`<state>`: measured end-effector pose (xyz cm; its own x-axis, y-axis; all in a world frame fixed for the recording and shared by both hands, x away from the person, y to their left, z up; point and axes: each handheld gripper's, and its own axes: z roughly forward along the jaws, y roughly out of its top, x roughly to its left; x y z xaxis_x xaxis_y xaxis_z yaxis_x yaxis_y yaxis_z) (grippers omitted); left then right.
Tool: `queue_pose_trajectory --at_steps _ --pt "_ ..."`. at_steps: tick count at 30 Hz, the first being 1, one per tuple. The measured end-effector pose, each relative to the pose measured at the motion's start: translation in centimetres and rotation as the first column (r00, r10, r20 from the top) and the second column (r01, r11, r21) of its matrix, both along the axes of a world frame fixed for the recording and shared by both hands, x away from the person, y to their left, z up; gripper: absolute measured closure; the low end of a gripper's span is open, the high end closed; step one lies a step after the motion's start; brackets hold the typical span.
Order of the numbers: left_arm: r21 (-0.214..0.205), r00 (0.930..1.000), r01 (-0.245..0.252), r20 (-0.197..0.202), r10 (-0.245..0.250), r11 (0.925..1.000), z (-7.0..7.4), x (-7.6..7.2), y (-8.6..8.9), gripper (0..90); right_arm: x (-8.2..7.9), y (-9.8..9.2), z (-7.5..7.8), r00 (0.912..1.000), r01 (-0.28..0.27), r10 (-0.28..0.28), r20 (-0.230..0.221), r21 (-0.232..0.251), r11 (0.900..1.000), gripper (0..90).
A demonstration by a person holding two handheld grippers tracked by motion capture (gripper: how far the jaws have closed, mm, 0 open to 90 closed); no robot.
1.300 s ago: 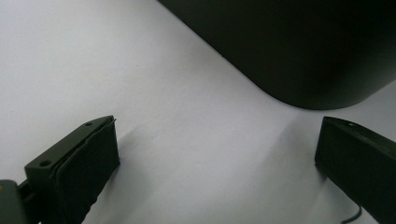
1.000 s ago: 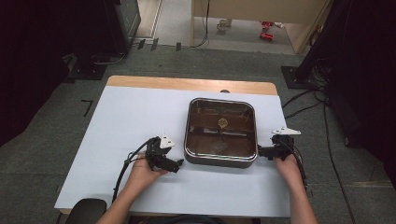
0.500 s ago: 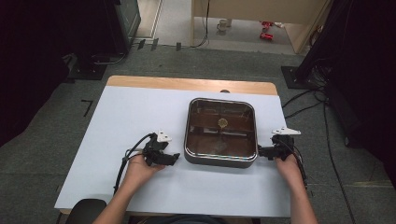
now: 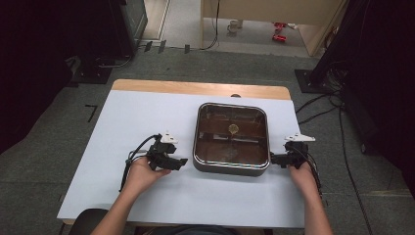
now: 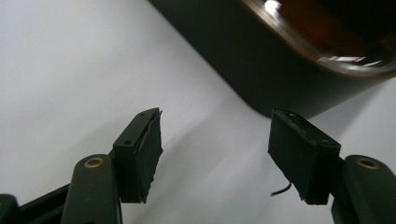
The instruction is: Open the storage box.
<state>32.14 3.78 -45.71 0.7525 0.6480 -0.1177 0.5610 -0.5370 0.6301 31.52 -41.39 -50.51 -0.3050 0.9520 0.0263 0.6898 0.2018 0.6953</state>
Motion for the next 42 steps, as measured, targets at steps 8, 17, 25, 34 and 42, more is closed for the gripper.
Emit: queue_pose_trajectory --at_steps 8,17,25,34,42 --pt "-0.048 0.9984 0.039 0.044 -0.037 0.9981 2.2 0.2 0.0 36.7 0.0 0.0 0.0 1.0 0.0 0.0 0.0 0.0 1.0 0.0" --pt "-0.058 0.9931 0.094 0.076 -0.089 0.9939 4.3 1.0 -1.0 37.8 0.0 0.0 0.0 1.0 0.0 0.0 0.0 0.0 1.0 0.0" --pt "-0.058 0.9907 0.119 0.073 -0.115 0.9911 5.2 1.9 -1.7 37.5 0.0 0.0 0.0 1.0 0.0 0.0 0.0 -0.001 1.0 0.0" --pt "-0.115 0.9809 0.176 0.103 -0.165 0.9776 7.2 3.6 -3.3 36.6 0.0 0.0 0.0 1.0 0.001 -0.001 0.001 0.0 1.0 0.0" --pt "-0.11 0.97 0.221 0.129 -0.206 0.9691 7.2 4.3 -5.7 35.9 0.0 0.0 0.0 1.0 0.001 -0.001 0.001 0.0 1.0 0.0"
